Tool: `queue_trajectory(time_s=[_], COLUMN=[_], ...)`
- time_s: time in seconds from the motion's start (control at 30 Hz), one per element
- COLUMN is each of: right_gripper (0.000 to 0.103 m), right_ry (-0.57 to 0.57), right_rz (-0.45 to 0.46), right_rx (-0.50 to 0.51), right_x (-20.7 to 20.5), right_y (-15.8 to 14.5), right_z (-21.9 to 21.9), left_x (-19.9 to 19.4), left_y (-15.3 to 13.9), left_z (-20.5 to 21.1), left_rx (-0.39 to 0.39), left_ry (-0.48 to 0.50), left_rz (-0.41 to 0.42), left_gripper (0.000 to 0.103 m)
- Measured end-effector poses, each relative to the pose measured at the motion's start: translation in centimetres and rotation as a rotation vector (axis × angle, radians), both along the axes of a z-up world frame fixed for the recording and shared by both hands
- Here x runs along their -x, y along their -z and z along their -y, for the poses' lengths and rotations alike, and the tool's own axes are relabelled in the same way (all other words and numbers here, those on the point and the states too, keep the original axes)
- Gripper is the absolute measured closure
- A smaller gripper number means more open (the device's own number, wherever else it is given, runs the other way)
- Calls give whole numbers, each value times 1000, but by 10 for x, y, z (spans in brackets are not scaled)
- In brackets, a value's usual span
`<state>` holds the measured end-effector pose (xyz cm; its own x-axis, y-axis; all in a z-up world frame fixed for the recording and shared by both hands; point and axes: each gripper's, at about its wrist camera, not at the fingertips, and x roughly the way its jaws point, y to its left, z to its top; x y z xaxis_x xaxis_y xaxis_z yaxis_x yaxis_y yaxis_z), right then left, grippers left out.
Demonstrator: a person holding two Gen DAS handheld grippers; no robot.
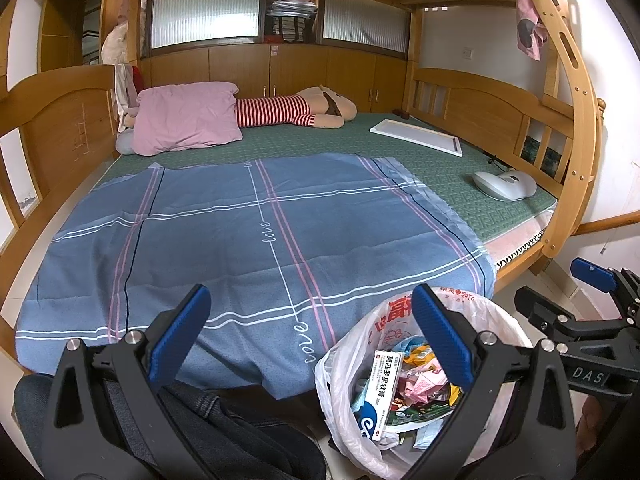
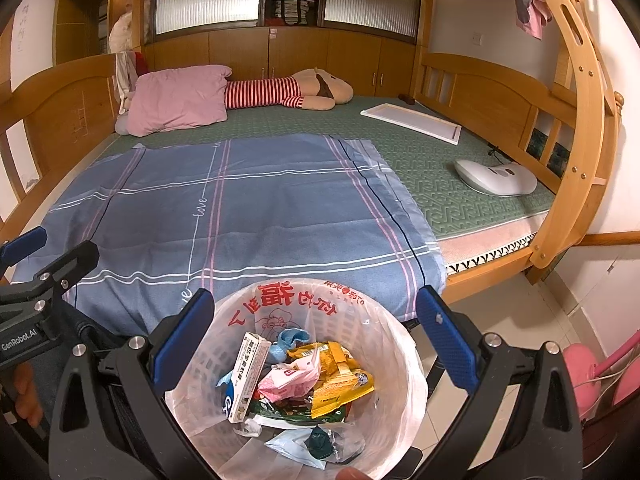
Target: Collect trash
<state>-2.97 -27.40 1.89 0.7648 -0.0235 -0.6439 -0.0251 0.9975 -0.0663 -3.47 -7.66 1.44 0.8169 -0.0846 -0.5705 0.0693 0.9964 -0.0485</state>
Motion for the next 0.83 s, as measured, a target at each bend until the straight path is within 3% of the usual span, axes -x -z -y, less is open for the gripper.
queue_trajectory(time_s=[0.83], right_gripper=[4], right_ry=[51], right_rz=[-24], right_rx=[-29], right_x=[-2], right_y=[3], right_z=[3], left_x=[-4], left_y=[4], left_z=[1], left_rx=[6], left_ry=[-5], left_rz=[-23], left_gripper=[3])
